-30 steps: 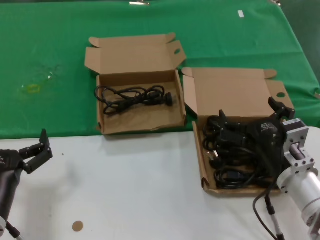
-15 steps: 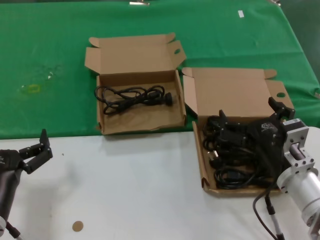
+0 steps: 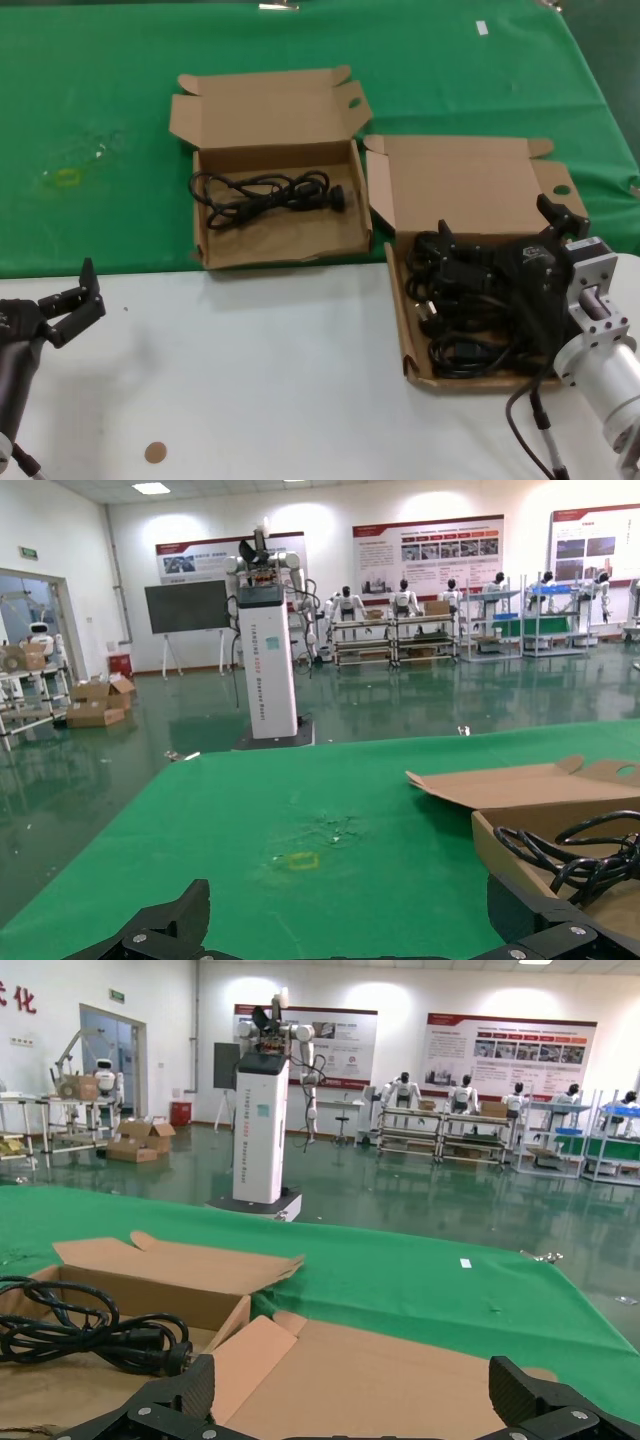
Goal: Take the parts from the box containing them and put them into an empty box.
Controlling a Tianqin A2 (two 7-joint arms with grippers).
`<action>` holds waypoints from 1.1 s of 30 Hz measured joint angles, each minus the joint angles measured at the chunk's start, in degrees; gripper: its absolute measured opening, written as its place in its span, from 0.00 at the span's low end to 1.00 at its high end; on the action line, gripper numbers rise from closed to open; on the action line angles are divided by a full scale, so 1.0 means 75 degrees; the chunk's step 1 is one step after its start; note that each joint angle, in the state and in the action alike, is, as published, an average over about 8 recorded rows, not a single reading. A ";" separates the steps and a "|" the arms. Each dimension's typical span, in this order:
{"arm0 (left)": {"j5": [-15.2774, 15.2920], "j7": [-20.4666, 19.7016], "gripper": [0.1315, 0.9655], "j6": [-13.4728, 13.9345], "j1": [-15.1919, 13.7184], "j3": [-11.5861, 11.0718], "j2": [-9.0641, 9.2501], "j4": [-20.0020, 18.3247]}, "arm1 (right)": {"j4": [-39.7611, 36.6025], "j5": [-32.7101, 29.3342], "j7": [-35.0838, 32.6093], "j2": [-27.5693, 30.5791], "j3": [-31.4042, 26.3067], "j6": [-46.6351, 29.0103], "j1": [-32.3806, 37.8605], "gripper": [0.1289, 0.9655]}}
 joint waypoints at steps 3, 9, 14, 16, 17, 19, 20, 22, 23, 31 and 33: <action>0.0000 0.0000 1.00 0.0000 0.0000 0.0000 0.0000 0.0000 | 0.0000 0.0000 0.0000 0.0000 0.0000 0.0000 0.0000 1.00; 0.0000 0.0000 1.00 0.0000 0.0000 0.0000 0.0000 0.0000 | 0.0000 0.0000 0.0000 0.0000 0.0000 0.0000 0.0000 1.00; 0.0000 0.0000 1.00 0.0000 0.0000 0.0000 0.0000 0.0000 | 0.0000 0.0000 0.0000 0.0000 0.0000 0.0000 0.0000 1.00; 0.0000 0.0000 1.00 0.0000 0.0000 0.0000 0.0000 0.0000 | 0.0000 0.0000 0.0000 0.0000 0.0000 0.0000 0.0000 1.00; 0.0000 0.0000 1.00 0.0000 0.0000 0.0000 0.0000 0.0000 | 0.0000 0.0000 0.0000 0.0000 0.0000 0.0000 0.0000 1.00; 0.0000 0.0000 1.00 0.0000 0.0000 0.0000 0.0000 0.0000 | 0.0000 0.0000 0.0000 0.0000 0.0000 0.0000 0.0000 1.00; 0.0000 0.0000 1.00 0.0000 0.0000 0.0000 0.0000 0.0000 | 0.0000 0.0000 0.0000 0.0000 0.0000 0.0000 0.0000 1.00; 0.0000 0.0000 1.00 0.0000 0.0000 0.0000 0.0000 0.0000 | 0.0000 0.0000 0.0000 0.0000 0.0000 0.0000 0.0000 1.00; 0.0000 0.0000 1.00 0.0000 0.0000 0.0000 0.0000 0.0000 | 0.0000 0.0000 0.0000 0.0000 0.0000 0.0000 0.0000 1.00; 0.0000 0.0000 1.00 0.0000 0.0000 0.0000 0.0000 0.0000 | 0.0000 0.0000 0.0000 0.0000 0.0000 0.0000 0.0000 1.00; 0.0000 0.0000 1.00 0.0000 0.0000 0.0000 0.0000 0.0000 | 0.0000 0.0000 0.0000 0.0000 0.0000 0.0000 0.0000 1.00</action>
